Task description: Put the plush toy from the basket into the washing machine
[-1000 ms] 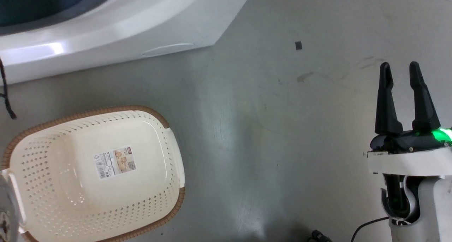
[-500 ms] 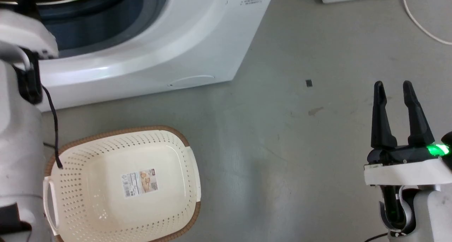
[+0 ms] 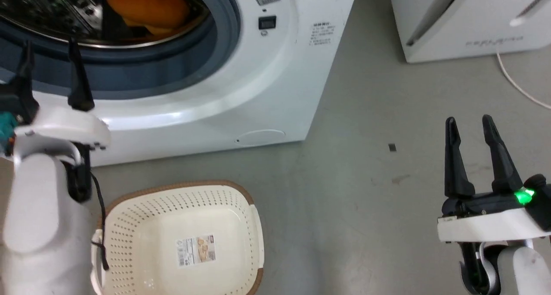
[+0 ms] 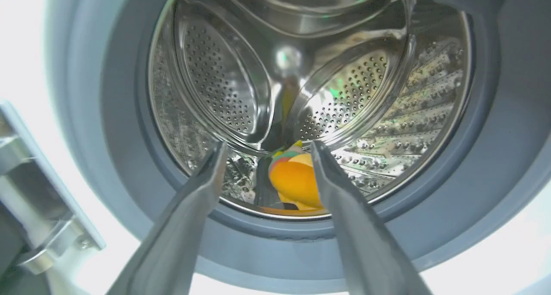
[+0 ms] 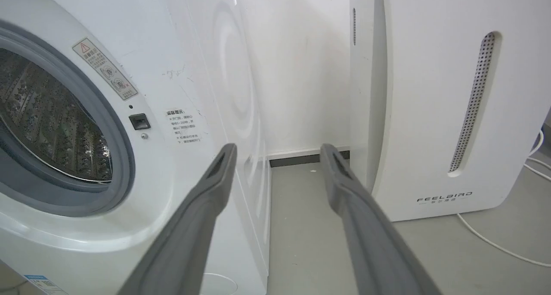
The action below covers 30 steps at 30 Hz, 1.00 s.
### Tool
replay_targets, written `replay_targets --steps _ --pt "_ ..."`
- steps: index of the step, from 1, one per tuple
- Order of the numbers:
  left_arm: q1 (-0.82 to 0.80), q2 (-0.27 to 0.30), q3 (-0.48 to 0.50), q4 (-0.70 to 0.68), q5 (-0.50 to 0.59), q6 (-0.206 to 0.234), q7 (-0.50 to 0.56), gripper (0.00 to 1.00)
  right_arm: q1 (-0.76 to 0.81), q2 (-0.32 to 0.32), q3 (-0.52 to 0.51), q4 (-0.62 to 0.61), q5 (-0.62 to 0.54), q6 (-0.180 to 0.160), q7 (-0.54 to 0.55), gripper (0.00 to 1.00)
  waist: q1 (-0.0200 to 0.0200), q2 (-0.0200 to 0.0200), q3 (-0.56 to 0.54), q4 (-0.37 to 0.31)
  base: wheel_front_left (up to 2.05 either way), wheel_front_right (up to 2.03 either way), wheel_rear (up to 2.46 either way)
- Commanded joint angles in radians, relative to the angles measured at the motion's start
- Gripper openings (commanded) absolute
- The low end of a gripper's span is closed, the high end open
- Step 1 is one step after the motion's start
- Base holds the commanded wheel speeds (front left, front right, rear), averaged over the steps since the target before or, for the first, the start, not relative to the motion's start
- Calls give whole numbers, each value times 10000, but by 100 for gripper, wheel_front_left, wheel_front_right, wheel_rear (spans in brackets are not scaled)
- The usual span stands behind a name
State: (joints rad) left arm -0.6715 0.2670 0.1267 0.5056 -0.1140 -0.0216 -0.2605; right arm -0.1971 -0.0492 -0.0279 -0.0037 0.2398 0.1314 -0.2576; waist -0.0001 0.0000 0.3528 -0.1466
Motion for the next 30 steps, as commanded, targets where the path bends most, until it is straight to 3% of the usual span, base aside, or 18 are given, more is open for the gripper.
replay_targets --steps 1,14,19,30 --pt "389 -158 23 -252 114 14 -13 100 171 -10 -8 -37 -112 -7 -42 100 1 0 -399 197 0 0 0" --pt "3545 -1480 -17 -2198 610 -131 -13 100 1278 -10 -156 -124 -575 -7 -42 100 1 0 -1965 958 0 0 0" --pt "4340 -1633 -42 -2496 764 -298 -13 100 1716 -10 -227 -89 -655 -7 -42 100 1 0 -2517 1204 0 0 0" --pt "5877 -1869 -562 -3299 994 -164 -13 100 2416 -10 -299 -52 -660 -7 -42 100 1 0 -3254 1630 0 0 0"
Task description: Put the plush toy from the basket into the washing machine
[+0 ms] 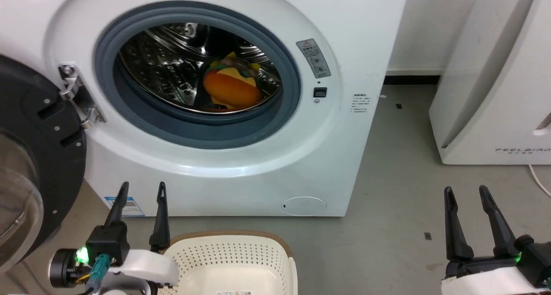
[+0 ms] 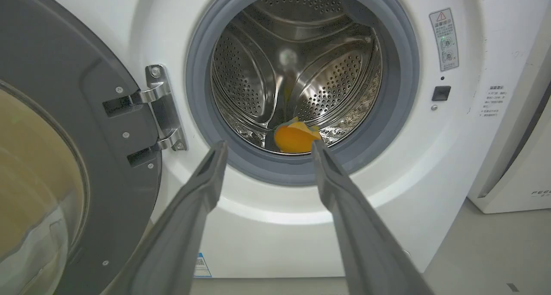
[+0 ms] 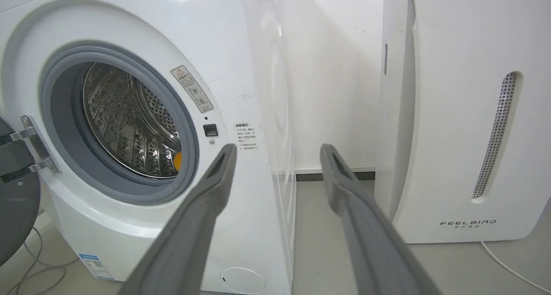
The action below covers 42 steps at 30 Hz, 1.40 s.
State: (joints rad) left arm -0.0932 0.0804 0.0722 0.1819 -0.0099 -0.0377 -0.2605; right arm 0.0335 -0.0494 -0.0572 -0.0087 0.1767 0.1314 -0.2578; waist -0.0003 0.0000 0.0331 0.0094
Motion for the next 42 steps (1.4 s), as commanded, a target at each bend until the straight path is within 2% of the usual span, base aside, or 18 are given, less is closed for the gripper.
replay_targets --steps 1,10,11,42 --pt "210 -27 -46 -77 -91 -28 -13 100 155 -8 -30 -4 -24 -7 -40 100 3 0 -85 113 0 0 0" --pt "620 -202 -179 -150 -337 -81 -13 100 339 -8 -149 67 12 -7 -40 100 3 0 -132 385 0 0 0" --pt "545 -180 -181 -119 -316 -84 3 0 255 0 -133 44 0 0 3 0 3 0 -133 385 0 0 0" --pt "635 -212 -314 -518 -218 23 617 0 112 -2 37 53 -417 -2 615 0 3 0 -180 274 0 0 0"
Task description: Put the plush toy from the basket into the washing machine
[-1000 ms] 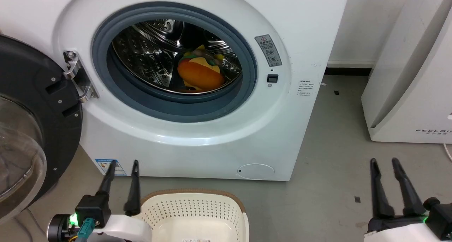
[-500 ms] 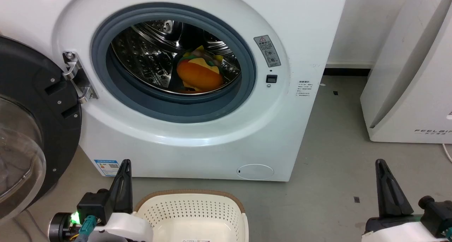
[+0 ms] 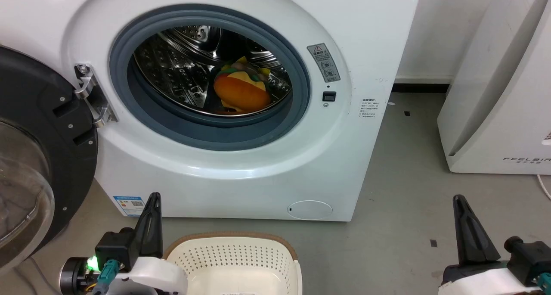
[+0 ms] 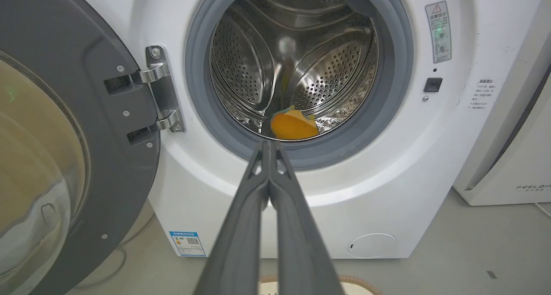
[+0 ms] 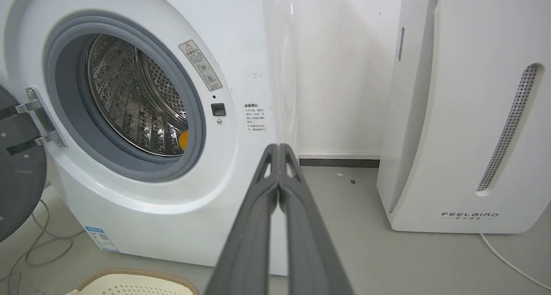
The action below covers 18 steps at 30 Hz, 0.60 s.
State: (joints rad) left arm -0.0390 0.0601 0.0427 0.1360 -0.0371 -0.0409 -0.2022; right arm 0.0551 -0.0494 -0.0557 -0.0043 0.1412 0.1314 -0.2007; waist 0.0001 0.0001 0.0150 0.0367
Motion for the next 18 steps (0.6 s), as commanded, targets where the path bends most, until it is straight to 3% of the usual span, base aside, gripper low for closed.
replay_targets --steps 1,18 --pt "95 -10 -23 -74 58 60 55 0 -108 -2 28 9 -76 -2 64 0 -1 -1 -1 -3 0 0 0" --pt "148 -26 -96 -305 114 123 408 0 -188 -3 123 15 -316 -3 413 0 -1 -1 -28 -68 0 0 0"
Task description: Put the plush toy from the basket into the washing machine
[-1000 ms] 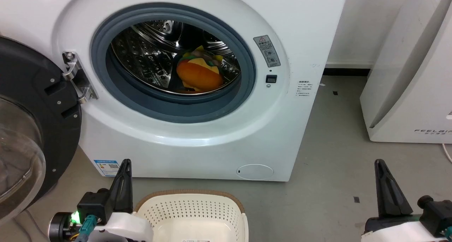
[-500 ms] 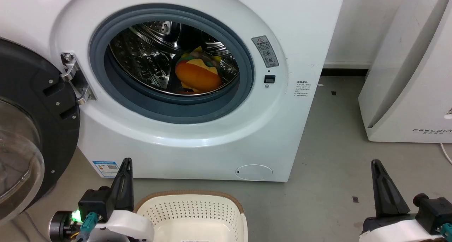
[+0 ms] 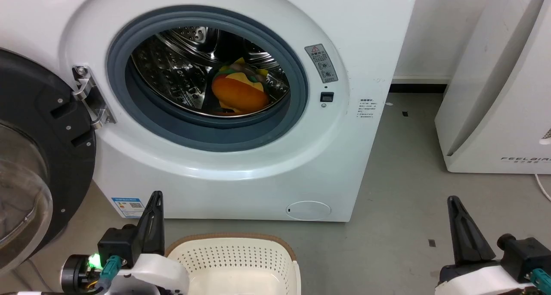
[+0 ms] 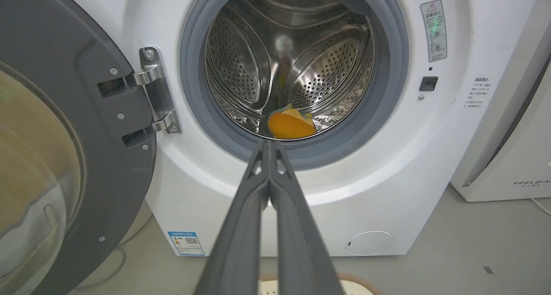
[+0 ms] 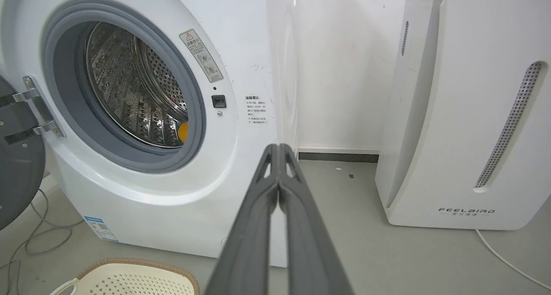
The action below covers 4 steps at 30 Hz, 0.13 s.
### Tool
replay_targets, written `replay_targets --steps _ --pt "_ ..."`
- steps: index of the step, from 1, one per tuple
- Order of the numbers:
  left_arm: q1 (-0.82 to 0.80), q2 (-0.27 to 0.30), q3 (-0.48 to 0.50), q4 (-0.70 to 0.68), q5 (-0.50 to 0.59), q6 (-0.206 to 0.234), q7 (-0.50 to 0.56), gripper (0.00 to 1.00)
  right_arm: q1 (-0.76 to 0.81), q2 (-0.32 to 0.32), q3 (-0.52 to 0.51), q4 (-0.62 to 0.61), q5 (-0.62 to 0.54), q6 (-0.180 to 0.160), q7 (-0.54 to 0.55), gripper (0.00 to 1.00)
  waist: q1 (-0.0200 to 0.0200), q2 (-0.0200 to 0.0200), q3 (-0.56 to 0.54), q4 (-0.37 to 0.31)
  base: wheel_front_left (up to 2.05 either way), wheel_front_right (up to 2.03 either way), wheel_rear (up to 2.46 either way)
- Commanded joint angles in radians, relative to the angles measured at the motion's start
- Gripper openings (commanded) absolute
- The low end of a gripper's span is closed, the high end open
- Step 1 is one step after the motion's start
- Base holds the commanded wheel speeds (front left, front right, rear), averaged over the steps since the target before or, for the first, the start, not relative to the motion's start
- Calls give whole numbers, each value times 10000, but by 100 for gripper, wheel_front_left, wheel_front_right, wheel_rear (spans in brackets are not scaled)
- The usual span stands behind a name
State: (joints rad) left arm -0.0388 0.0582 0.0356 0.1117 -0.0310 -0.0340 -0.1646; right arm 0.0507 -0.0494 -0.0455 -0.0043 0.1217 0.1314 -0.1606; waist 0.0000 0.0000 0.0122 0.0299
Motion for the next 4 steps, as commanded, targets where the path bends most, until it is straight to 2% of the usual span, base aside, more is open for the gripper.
replay_targets --steps 1,4 --pt "149 -7 -29 -75 56 57 53 0 -148 -3 27 16 -135 -3 33 0 0 0 -2 -4 0 0 0" --pt "159 -10 -42 -116 66 68 116 0 -162 -3 44 17 -177 -3 95 0 0 0 -6 -15 0 0 0"
